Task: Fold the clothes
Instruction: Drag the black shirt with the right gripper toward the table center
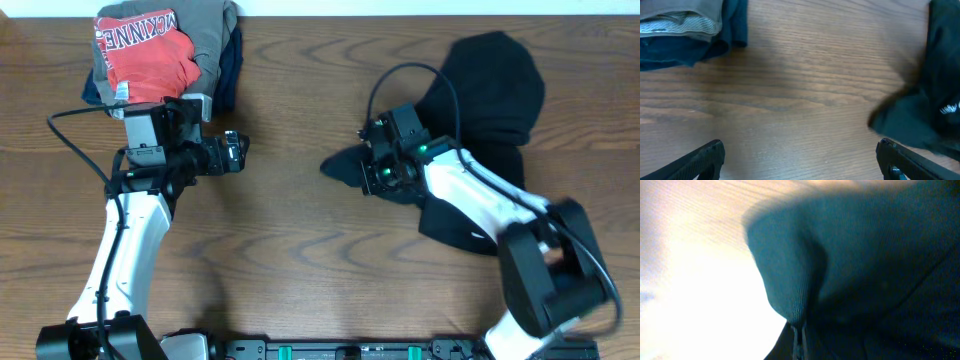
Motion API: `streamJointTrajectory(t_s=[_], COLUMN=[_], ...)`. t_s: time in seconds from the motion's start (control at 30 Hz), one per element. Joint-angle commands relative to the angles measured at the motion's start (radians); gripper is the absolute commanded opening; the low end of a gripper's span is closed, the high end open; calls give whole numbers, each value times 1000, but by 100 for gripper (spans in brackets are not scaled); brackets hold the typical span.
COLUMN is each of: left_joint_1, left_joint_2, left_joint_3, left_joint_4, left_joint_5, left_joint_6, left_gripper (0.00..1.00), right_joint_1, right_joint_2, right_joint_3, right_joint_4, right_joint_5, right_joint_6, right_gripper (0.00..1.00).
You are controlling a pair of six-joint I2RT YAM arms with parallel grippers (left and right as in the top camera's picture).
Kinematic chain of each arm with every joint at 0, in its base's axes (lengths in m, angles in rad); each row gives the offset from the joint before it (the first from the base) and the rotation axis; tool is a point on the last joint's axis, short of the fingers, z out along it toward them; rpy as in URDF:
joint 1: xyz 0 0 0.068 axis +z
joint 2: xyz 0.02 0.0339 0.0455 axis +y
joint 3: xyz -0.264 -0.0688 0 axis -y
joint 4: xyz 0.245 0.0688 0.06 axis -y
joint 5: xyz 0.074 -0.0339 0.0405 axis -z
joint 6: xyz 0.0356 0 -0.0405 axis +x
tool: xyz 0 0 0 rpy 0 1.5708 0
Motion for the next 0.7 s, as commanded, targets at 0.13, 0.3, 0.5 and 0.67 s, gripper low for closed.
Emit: streamJointTrajectory(t_s=[0.13,0.3,0.5,0.67], left_joint_1=[12,12,-43,-78], left_joint_2=[0,0,0,-1], left_joint_3=[11,11,11,11], left_joint_4=[5,24,74,154], left_joint_5=[-11,-2,0,0], left_joint_6=[14,13,14,5], left_gripper=[98,99,100,100], right_joint_1=[-57,-202,-492,-578], right_joint_2=[-338,-544,-660,-672], right_joint_3=[177,217,217,218], right_joint_4=[-285,-357,-404,-328], right_joint_5=[160,318,312,20], right_joint_6=[-86,-81,-59,-116], right_gripper=[1,1,1,1])
